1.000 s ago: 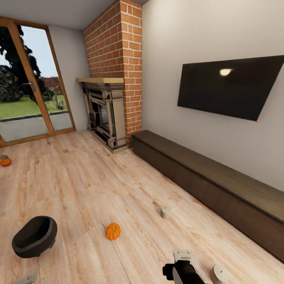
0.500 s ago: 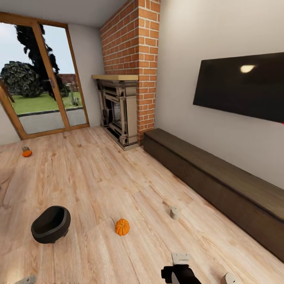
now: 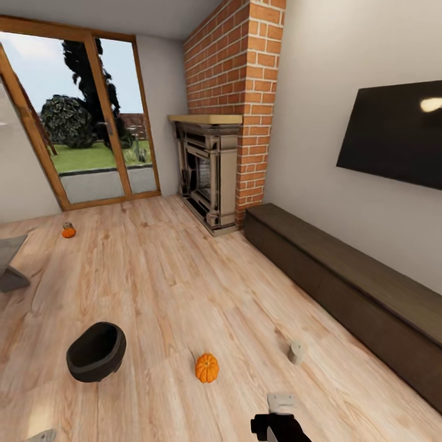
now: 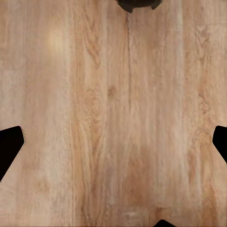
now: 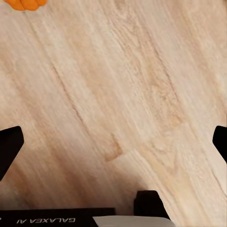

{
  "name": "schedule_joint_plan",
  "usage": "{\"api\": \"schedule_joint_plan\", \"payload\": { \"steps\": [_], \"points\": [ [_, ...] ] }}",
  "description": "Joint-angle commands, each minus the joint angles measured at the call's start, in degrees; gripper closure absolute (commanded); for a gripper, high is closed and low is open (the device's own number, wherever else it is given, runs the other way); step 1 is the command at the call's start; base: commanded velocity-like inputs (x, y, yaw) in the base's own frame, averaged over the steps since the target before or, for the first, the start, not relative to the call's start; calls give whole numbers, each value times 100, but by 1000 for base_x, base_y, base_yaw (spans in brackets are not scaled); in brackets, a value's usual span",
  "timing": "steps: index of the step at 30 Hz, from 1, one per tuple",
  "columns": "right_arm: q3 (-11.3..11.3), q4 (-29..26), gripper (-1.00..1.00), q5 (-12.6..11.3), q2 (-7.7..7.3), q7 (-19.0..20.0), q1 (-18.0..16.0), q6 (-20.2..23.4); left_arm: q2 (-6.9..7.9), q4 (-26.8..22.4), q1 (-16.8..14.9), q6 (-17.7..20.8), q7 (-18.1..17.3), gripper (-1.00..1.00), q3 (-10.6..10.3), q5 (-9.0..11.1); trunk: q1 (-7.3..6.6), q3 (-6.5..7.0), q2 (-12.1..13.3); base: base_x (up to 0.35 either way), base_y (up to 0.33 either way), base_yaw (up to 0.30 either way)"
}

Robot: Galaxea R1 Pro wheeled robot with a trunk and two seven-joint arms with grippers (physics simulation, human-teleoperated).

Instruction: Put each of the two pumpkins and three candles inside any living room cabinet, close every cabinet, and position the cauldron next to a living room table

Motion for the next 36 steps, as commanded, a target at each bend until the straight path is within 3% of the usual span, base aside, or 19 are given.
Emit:
{"api": "schedule_joint_plan", "payload": {
  "steps": [1, 7, 16, 36],
  "points": [
    [1, 8, -100, 1, 0, -1, 0, -7, 0, 0, 0, 1, -1, -100, 0, 0, 0, -3, 0, 293, 156, 281],
    [1, 20, -100, 1, 0, -1, 0, -22, 0, 0, 0, -6, -20, -100, 24, 1, 0, -24, 0, 252, 187, 283],
    [1, 53, -100, 1, 0, -2, 0, -124, 0, 0, 0, -15, -29, -100, 37, -3, 0, -54, 0, 39, 265, 283],
    [1, 65, -100, -1, 0, -19, 0, -125, -9, 0, 0, -21, -29, -100, -25, -17, 0, -123, 0, 1, 19, 283]
  ]
}}
